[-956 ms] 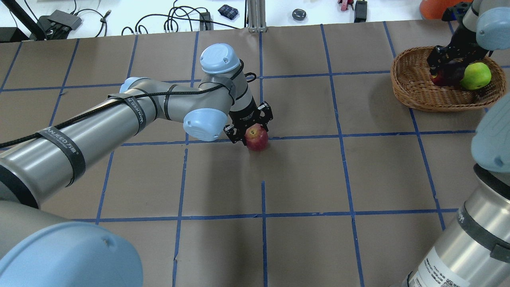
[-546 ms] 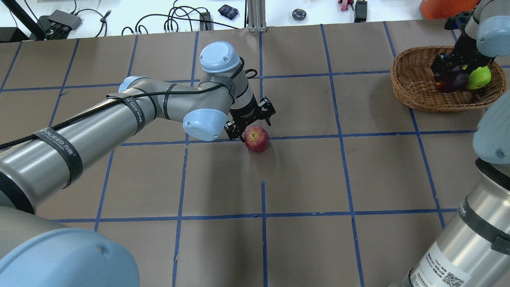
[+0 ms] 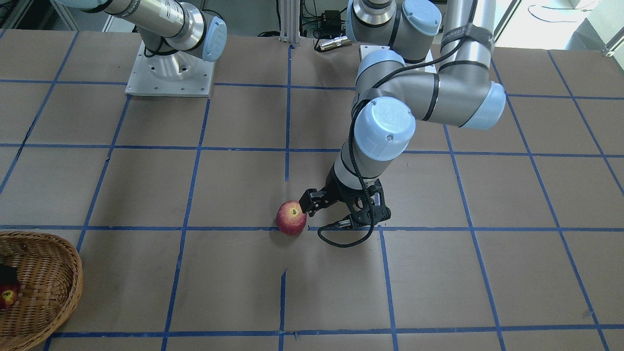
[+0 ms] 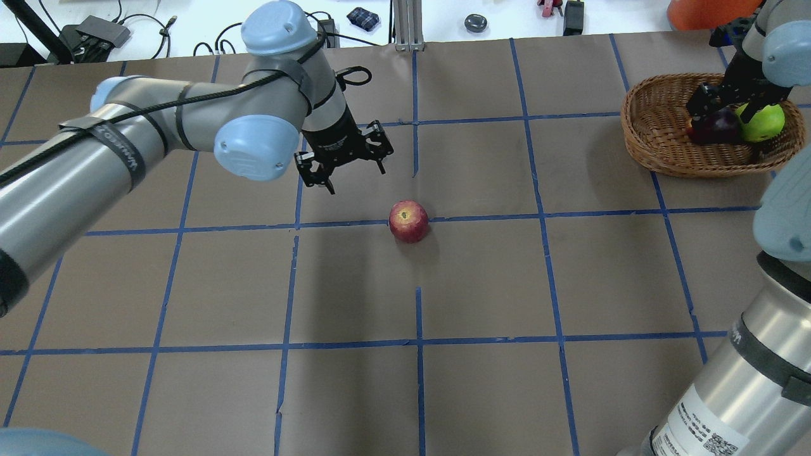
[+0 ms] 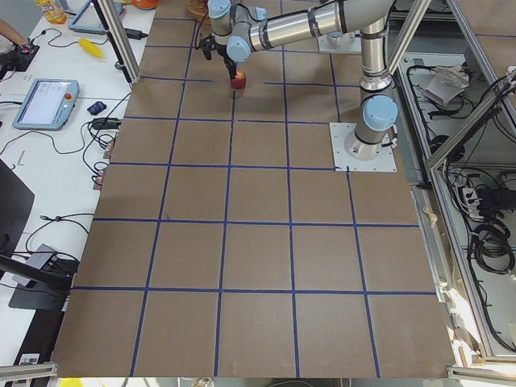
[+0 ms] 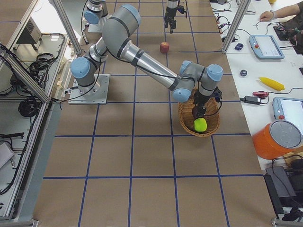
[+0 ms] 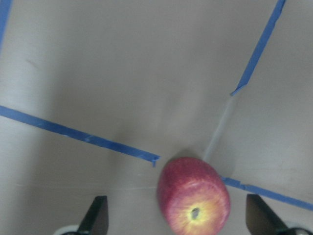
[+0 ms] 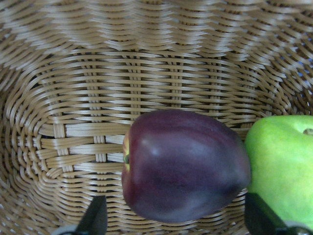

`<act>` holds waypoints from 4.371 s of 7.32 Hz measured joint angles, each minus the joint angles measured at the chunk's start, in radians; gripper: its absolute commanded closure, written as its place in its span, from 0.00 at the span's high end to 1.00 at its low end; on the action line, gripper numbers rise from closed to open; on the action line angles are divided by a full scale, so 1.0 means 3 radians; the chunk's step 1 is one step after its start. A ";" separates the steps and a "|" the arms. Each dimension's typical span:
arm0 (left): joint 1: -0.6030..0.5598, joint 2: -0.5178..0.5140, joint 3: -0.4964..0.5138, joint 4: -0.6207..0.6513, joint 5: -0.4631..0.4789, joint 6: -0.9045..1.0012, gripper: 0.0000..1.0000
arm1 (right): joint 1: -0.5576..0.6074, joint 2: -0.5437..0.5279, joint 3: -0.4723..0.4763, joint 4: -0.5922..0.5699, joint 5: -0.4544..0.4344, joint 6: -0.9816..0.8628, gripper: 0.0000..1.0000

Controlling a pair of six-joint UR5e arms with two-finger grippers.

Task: Put all apples into basket
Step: 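Release the purple apple into the basket while the left gripper withdraws, then move the right gripper to the red apple and close on it, then lift the red apple and carry it to the basket with the right gripper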

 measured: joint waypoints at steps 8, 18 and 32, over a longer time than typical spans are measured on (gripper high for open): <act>0.0456 0.0803 0.0348 -0.1031 0.0397 0.0708 1.00 | 0.1975 -0.0650 0.0105 0.1065 0.0618 0.2481 1.00; 0.0535 0.0953 0.0362 -0.0856 0.0421 0.1489 1.00 | 0.2734 0.0042 0.0279 0.0487 0.0642 0.3297 0.80; 0.0540 0.0969 0.0357 -0.0806 0.0414 0.1489 1.00 | 0.0666 -0.0352 -0.0534 0.1254 0.0059 0.0943 0.00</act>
